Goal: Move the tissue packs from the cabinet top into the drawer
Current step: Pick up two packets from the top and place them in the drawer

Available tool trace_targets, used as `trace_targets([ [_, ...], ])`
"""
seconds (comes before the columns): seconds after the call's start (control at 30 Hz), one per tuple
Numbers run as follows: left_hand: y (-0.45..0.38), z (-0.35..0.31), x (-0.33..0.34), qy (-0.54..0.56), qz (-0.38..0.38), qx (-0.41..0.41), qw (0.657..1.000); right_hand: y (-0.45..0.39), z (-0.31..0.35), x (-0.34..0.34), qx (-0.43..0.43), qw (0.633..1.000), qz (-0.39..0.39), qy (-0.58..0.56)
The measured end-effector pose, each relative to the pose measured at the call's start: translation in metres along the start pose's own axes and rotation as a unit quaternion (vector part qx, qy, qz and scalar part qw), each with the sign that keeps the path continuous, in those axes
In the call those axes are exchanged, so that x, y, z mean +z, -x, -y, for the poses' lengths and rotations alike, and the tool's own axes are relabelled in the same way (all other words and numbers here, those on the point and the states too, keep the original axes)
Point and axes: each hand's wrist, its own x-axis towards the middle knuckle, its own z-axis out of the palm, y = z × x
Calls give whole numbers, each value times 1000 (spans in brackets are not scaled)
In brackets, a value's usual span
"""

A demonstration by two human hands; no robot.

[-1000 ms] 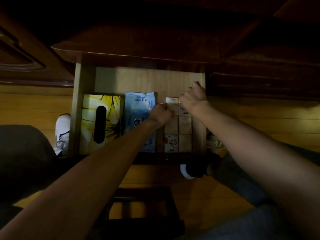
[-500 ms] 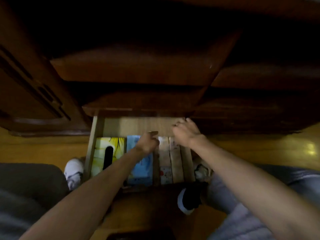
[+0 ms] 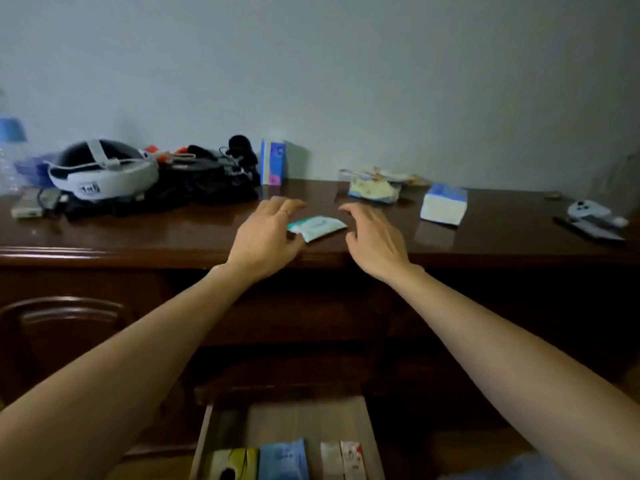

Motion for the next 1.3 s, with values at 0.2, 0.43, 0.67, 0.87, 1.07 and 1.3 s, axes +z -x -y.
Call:
trace_targets([
  [0.2, -45, 11, 55, -54, 270, -23, 961, -45, -22, 30, 17, 982, 186, 18],
  [0.43, -105, 28, 105, -73, 249, -73, 963, -119, -83, 56, 66, 974, 206, 72],
  [0.67, -156, 65, 161, -79, 235, -81, 966, -231, -132, 83, 144, 976, 122, 110],
  [0.87, -184, 92, 200, -48, 239, -96, 965, -314, -153, 133, 193, 934, 247, 171],
  [1.07, -185, 95, 205, -21, 241, -110, 964, -337, -162, 150, 251, 929, 242, 121],
  [1.3, -183, 83, 192, -43, 211, -113, 970, -298, -142, 139, 193, 961, 167, 110],
])
